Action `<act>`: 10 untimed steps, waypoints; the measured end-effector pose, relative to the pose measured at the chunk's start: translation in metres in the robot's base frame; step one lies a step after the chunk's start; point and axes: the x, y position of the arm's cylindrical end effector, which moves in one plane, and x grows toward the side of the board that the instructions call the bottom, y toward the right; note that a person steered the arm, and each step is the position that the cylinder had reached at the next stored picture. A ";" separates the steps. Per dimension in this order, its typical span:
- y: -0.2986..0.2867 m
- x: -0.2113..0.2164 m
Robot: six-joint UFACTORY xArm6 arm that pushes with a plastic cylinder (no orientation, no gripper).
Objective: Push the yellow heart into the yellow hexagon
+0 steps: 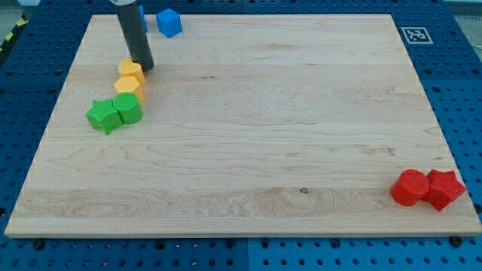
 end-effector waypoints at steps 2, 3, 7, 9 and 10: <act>-0.035 -0.020; -0.042 -0.020; -0.041 0.000; -0.041 0.002; -0.041 0.002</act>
